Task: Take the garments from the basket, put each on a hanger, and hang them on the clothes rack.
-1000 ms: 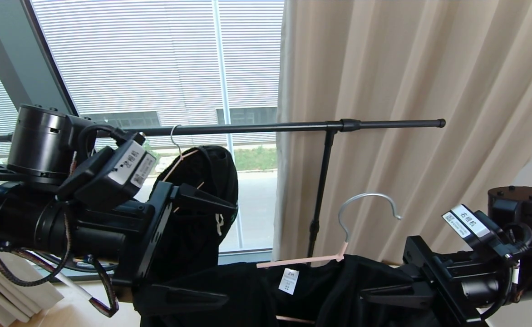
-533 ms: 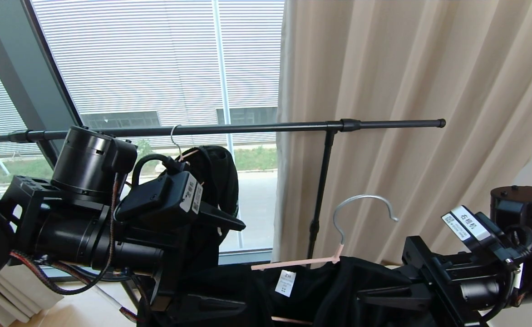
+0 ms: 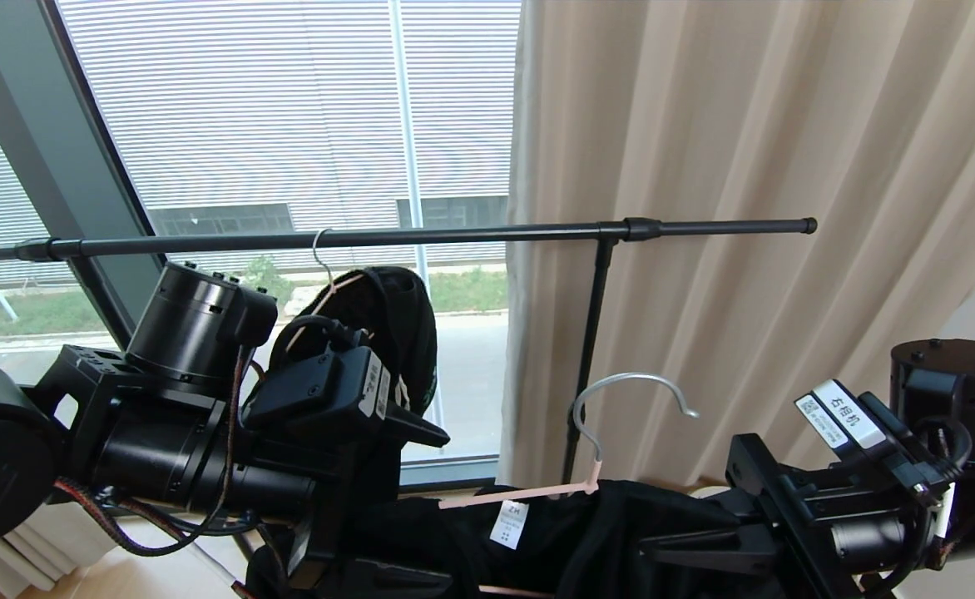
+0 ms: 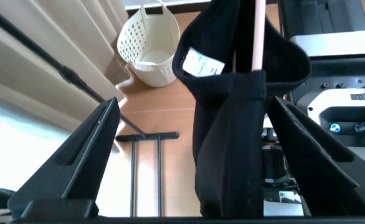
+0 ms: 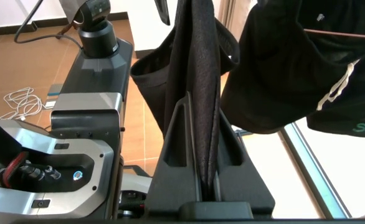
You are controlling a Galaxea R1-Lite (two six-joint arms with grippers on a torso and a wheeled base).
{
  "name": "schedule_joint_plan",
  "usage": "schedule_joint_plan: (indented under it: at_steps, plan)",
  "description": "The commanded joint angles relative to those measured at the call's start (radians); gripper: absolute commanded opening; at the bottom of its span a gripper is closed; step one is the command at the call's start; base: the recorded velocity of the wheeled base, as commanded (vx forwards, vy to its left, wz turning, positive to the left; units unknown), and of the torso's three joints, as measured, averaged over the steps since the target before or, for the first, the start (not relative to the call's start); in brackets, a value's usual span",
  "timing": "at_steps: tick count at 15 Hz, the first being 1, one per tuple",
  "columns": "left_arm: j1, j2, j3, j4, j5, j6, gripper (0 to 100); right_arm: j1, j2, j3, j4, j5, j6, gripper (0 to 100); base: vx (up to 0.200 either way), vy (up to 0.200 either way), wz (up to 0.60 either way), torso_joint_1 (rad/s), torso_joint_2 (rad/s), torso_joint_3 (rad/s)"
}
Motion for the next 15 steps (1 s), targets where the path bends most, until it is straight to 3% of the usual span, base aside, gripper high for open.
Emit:
schedule_joint_plan:
  at_steps: [1,6,9,11,12,15]
  plan:
    - [0.003,0.0,0.006,0.0,0.0,0.0,0,0.001,0.001,0.002,-0.002,0.001,-0.002,0,0.0,0.0,0.0,0.0,0.0,0.0]
    - [0.008,0.0,0.006,-0.004,-0.002,0.003,0,0.001,0.001,-0.001,-0.003,-0.004,-0.002,0,0.0,0.0,0.0,0.0,0.0,0.0]
    - [0.012,-0.005,0.006,-0.018,-0.003,0.0,0,0.033,-0.013,-0.012,0.011,-0.116,0.004,0,0.0,0.0,0.0,0.0,0.0,0.0]
    - [0.035,-0.024,0.009,-0.017,-0.003,-0.004,0,0.034,-0.01,-0.007,0.003,-0.128,0.027,0,0.0,0.0,0.0,0.0,0.0,0.0]
    - [0.048,-0.04,0.018,-0.018,-0.003,-0.015,0,0.034,-0.013,-0.013,0.009,-0.13,0.027,100,0.0,0.0,0.0,0.0,0.0,0.0]
    - [0.101,-0.092,0.042,-0.017,-0.005,-0.021,0,0.024,-0.018,-0.013,0.003,-0.131,0.034,100,0.0,0.0,0.0,0.0,0.0,0.0]
